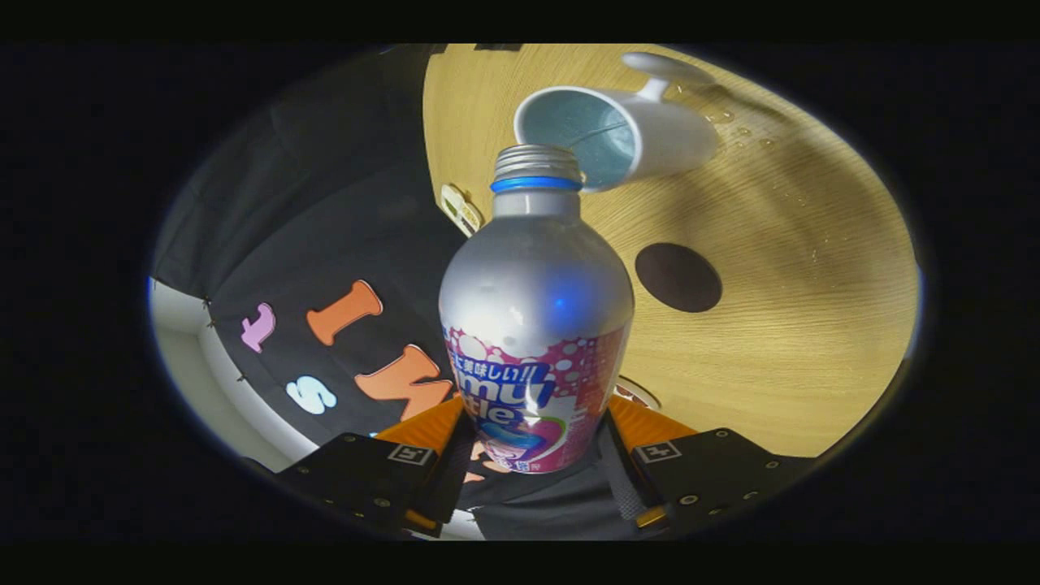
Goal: Take the bottle from table, then pour the juice into the cup, finally place the bottle on the coaster
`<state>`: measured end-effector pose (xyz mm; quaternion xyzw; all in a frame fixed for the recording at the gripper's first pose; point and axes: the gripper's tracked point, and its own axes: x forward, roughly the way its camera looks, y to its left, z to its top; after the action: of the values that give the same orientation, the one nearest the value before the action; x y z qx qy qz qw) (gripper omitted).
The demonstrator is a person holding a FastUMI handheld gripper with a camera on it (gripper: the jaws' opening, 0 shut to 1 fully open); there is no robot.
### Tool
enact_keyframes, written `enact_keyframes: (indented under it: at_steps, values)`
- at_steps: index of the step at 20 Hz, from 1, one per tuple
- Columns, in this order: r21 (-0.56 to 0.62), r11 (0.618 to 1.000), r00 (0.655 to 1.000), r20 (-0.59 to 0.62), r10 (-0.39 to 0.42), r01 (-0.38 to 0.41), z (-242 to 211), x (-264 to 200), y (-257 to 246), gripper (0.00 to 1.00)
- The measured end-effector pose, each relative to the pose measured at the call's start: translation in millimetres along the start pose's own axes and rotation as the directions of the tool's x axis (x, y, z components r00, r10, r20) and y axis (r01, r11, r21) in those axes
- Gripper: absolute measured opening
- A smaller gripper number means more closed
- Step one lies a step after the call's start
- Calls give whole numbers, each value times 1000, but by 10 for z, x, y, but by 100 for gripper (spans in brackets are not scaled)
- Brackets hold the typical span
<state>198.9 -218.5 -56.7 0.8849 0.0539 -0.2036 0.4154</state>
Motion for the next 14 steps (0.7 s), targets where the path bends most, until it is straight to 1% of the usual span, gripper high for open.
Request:
enact_keyframes:
  at_steps: [7,14]
  values:
    - [41,999,1000,-5,6,-6,16,26,64,75]
    - [86,996,1000,-7,-8,9,12,16,36,75]
